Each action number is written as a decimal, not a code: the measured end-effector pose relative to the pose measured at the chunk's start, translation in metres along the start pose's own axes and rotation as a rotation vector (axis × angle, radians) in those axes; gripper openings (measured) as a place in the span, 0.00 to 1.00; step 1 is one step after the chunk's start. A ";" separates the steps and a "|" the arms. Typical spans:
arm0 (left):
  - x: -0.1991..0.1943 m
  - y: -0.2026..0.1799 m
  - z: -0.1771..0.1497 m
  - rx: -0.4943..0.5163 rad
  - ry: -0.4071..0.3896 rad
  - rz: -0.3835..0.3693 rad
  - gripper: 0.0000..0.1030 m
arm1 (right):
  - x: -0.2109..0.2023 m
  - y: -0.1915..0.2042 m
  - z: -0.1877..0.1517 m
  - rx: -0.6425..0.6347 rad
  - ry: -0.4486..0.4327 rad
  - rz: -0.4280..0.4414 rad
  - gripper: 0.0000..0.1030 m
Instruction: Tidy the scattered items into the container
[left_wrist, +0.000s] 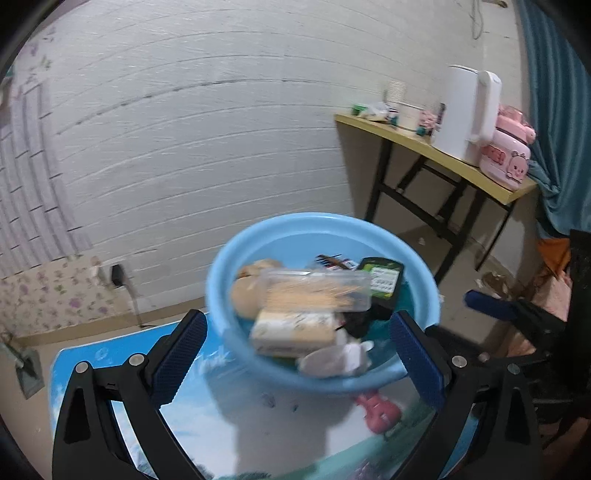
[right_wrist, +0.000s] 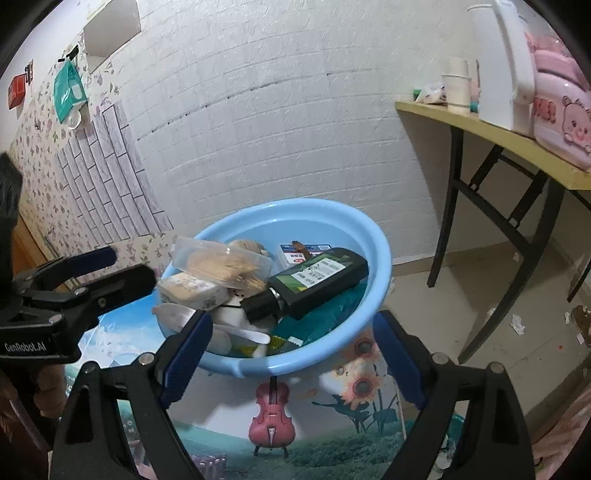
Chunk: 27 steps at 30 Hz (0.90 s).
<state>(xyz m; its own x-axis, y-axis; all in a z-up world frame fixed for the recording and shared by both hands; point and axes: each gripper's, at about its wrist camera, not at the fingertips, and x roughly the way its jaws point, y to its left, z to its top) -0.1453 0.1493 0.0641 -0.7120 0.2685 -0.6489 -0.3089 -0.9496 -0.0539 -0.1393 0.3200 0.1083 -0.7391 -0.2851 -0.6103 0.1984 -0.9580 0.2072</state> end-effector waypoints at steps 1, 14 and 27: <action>-0.007 0.003 -0.003 -0.006 -0.007 0.010 0.96 | -0.003 0.003 0.000 0.001 -0.004 -0.005 0.87; -0.071 0.040 -0.040 -0.052 -0.039 0.115 0.97 | -0.037 0.052 -0.008 -0.011 -0.039 -0.074 1.00; -0.117 0.072 -0.057 -0.097 -0.106 0.159 1.00 | -0.051 0.101 -0.002 -0.043 -0.068 -0.069 1.00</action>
<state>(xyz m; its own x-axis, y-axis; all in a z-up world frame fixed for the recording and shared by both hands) -0.0483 0.0404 0.0922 -0.8110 0.1246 -0.5716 -0.1288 -0.9911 -0.0333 -0.0804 0.2378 0.1584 -0.7938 -0.2169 -0.5682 0.1718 -0.9762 0.1326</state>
